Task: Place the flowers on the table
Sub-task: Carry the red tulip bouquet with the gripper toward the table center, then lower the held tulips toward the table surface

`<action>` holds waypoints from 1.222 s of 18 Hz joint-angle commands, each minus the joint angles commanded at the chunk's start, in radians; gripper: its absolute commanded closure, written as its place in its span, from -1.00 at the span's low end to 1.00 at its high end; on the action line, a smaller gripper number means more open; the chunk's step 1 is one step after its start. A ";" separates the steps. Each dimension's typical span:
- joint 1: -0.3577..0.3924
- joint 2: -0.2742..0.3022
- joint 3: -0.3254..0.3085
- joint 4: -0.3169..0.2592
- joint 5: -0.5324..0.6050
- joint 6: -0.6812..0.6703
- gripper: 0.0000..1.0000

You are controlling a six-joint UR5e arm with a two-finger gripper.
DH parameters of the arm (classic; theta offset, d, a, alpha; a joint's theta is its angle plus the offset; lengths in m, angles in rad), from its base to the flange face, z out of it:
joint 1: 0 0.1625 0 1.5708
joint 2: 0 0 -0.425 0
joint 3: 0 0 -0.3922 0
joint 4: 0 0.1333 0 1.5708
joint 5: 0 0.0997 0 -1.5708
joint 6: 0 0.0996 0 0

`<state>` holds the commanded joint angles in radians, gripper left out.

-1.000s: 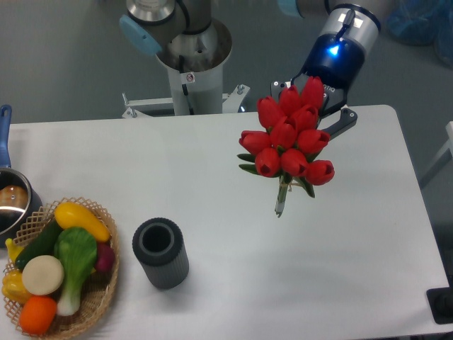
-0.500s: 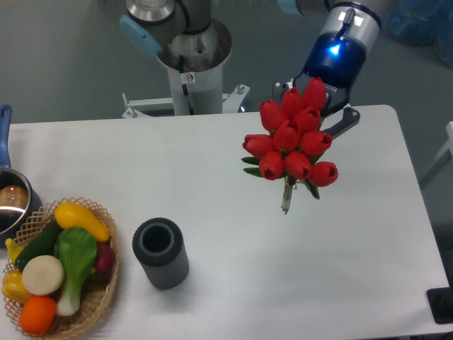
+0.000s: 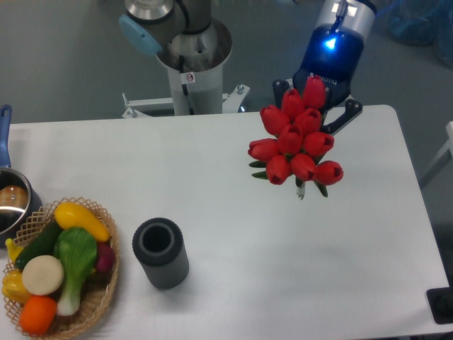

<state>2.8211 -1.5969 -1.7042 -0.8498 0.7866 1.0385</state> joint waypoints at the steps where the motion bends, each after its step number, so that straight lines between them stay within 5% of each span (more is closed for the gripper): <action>1: -0.009 0.002 -0.002 0.000 0.020 -0.002 0.43; 22: -0.221 -0.097 -0.093 -0.038 0.575 0.060 0.43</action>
<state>2.6001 -1.6935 -1.7977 -0.8882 1.3621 1.0982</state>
